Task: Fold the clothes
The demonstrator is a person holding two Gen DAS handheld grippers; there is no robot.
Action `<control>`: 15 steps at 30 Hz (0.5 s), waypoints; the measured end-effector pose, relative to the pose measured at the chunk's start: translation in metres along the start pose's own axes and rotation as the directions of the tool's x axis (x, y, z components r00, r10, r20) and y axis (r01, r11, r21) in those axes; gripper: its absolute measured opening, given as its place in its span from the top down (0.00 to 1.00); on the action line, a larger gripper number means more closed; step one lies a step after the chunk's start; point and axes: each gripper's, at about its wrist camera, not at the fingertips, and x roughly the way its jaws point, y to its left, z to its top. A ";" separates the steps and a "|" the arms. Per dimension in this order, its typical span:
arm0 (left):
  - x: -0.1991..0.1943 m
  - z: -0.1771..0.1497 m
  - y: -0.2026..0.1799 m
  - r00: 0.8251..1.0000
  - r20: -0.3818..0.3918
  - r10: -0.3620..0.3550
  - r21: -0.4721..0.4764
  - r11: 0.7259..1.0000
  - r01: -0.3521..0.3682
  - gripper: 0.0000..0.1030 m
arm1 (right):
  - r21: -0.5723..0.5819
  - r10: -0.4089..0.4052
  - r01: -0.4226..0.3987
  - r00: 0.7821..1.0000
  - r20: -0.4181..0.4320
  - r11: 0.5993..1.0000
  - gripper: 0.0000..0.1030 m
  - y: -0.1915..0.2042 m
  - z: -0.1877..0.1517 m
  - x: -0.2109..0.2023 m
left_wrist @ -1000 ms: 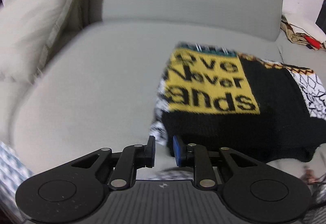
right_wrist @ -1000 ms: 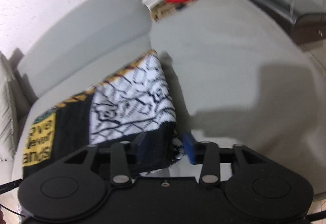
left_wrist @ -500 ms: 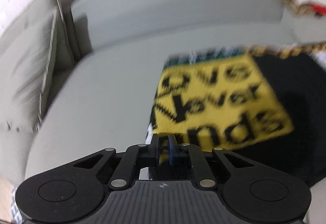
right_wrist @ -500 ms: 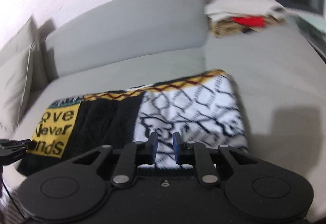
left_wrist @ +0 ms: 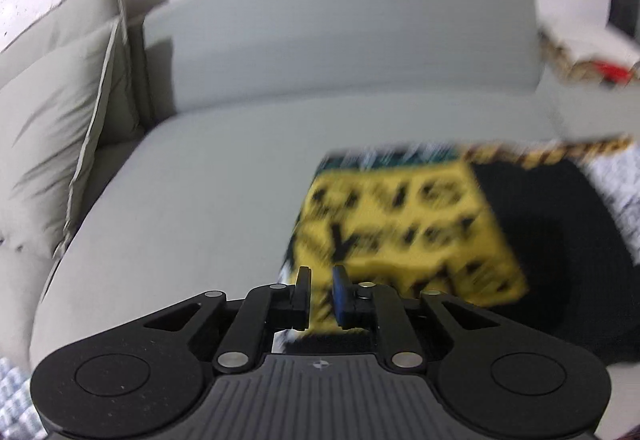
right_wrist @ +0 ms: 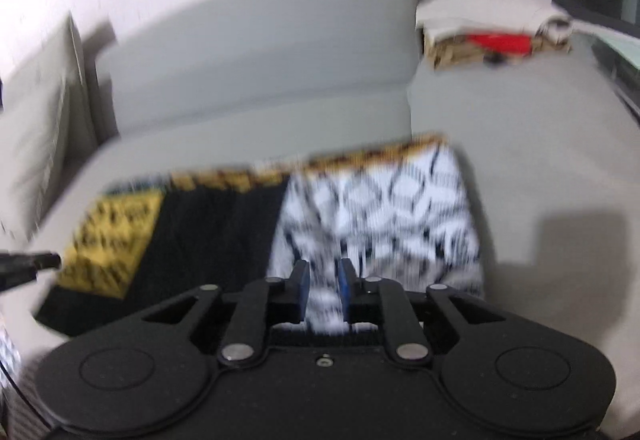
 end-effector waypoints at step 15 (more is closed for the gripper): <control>0.128 0.070 -0.010 0.994 -0.104 -0.022 -0.035 0.999 0.019 0.86 | 0.292 -0.100 0.088 0.995 0.025 0.952 0.84 -0.070 0.075 0.087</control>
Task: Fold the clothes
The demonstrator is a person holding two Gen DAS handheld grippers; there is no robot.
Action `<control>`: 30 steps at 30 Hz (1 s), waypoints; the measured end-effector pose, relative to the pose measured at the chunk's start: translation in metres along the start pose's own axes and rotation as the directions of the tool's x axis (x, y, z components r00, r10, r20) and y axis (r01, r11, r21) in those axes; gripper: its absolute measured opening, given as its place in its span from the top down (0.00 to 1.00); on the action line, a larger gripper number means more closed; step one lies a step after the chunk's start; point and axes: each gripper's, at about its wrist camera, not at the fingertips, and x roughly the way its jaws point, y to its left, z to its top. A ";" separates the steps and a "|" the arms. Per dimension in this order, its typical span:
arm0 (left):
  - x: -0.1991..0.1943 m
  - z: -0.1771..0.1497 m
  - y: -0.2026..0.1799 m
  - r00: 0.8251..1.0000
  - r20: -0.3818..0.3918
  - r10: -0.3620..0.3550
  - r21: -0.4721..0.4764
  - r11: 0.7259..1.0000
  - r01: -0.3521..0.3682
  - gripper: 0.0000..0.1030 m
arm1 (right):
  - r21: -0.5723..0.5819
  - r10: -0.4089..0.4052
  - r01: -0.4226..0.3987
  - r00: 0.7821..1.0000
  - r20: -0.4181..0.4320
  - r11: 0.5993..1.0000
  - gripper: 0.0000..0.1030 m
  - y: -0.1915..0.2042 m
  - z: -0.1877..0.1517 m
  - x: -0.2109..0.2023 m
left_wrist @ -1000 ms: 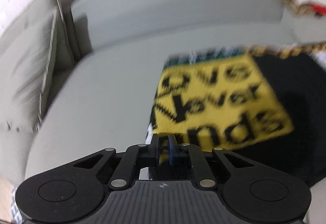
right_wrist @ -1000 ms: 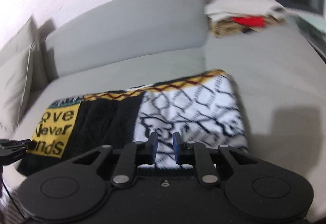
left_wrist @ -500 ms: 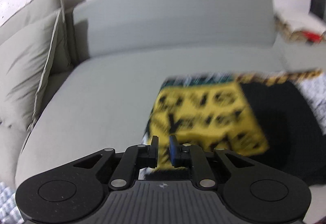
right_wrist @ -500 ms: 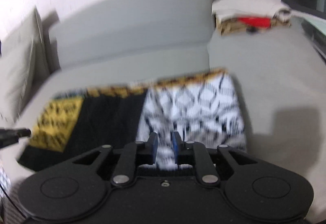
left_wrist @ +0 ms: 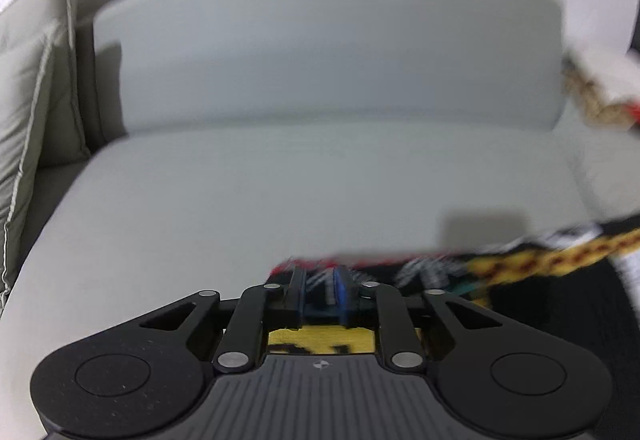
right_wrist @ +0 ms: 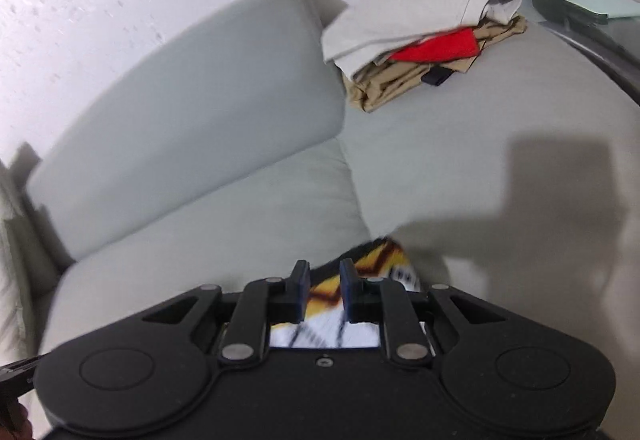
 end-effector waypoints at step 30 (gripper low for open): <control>-0.069 -0.112 0.027 0.997 -0.048 0.060 -0.098 0.993 -0.064 0.91 | -0.418 -0.007 -0.055 0.989 -0.145 0.907 0.93 0.069 -0.118 -0.014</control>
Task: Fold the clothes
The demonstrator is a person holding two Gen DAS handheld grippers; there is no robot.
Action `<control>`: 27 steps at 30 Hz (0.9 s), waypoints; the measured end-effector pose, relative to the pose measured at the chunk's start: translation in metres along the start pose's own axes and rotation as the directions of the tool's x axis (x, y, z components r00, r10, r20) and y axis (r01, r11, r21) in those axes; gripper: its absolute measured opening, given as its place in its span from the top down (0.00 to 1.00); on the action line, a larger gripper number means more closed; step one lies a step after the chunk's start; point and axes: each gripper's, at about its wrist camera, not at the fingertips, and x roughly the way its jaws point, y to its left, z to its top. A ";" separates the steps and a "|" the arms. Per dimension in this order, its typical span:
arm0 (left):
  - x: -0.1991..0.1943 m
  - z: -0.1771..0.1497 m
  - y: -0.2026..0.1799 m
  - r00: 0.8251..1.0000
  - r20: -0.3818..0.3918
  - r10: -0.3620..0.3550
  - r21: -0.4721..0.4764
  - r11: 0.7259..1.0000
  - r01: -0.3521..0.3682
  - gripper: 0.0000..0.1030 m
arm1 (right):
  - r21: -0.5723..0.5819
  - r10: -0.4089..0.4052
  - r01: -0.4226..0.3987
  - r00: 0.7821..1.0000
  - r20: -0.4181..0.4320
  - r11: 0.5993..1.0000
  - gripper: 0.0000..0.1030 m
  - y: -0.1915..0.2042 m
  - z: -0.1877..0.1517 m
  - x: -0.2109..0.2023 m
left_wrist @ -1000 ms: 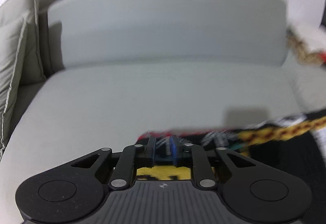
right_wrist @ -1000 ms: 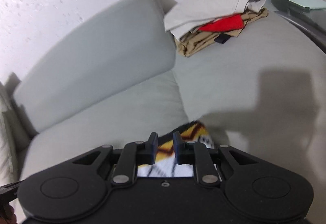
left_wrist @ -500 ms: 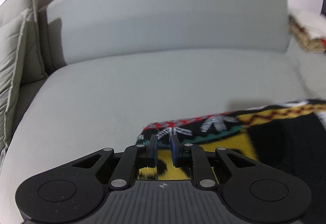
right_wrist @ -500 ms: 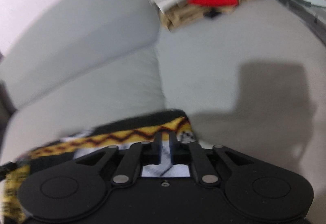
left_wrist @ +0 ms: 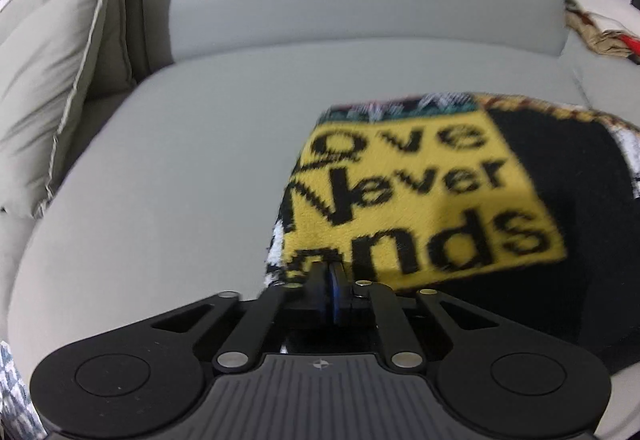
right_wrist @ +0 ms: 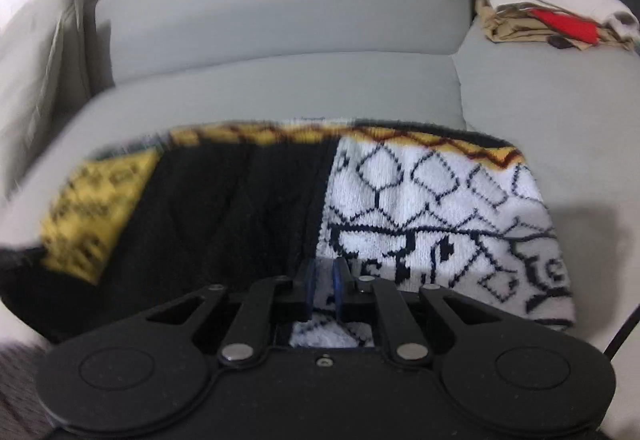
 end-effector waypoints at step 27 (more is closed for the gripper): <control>-0.045 -0.029 -0.118 0.986 0.102 -0.132 0.256 0.961 0.102 0.88 | 0.289 -0.030 -0.008 0.991 0.129 0.957 0.94 -0.052 -0.049 -0.090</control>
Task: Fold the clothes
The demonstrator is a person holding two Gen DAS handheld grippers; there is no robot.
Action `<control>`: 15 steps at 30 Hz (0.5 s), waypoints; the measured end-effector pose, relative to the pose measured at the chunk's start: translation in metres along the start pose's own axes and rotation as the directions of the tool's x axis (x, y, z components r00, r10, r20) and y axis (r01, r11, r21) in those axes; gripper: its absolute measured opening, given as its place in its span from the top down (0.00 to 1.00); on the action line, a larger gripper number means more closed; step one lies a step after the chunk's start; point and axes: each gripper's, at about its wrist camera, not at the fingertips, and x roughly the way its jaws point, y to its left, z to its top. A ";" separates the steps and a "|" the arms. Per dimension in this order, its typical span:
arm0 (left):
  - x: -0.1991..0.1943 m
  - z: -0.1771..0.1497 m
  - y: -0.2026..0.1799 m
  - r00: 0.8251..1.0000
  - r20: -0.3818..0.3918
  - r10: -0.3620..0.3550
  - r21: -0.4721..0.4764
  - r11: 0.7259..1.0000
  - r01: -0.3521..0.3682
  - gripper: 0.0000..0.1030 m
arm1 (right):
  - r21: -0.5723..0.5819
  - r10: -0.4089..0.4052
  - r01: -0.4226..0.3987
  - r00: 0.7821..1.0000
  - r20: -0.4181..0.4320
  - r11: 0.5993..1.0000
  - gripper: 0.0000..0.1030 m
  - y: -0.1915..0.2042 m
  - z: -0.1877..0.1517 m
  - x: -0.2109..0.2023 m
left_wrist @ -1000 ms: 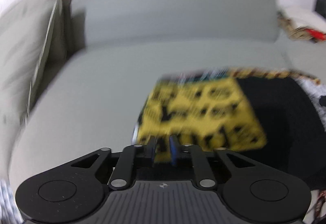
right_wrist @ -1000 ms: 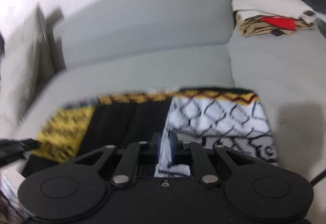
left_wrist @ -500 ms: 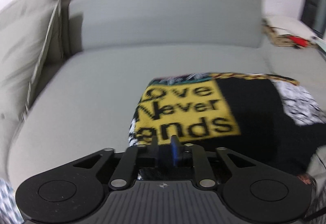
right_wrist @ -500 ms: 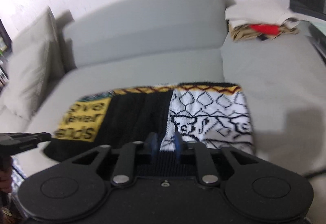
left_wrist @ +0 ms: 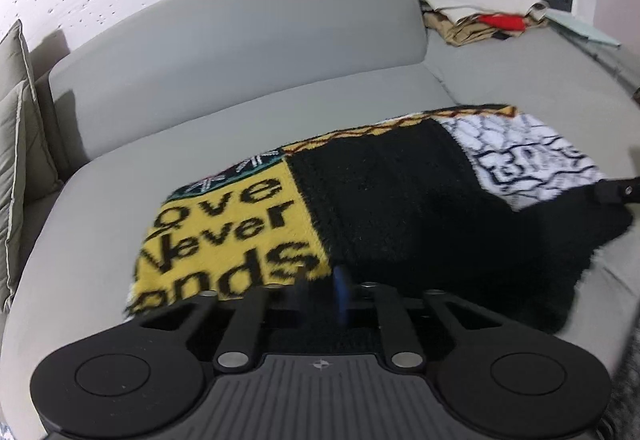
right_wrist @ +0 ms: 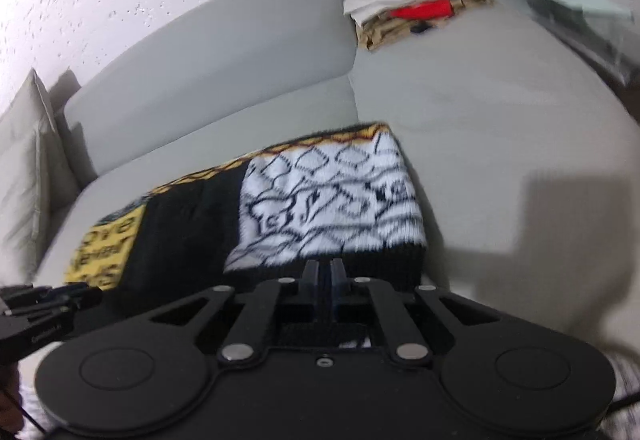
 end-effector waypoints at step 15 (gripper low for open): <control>-0.023 -0.005 -0.005 0.997 -0.061 0.039 0.052 0.998 -0.036 0.61 | 0.134 0.083 -0.072 0.993 -0.082 0.988 0.58 -0.027 0.014 -0.013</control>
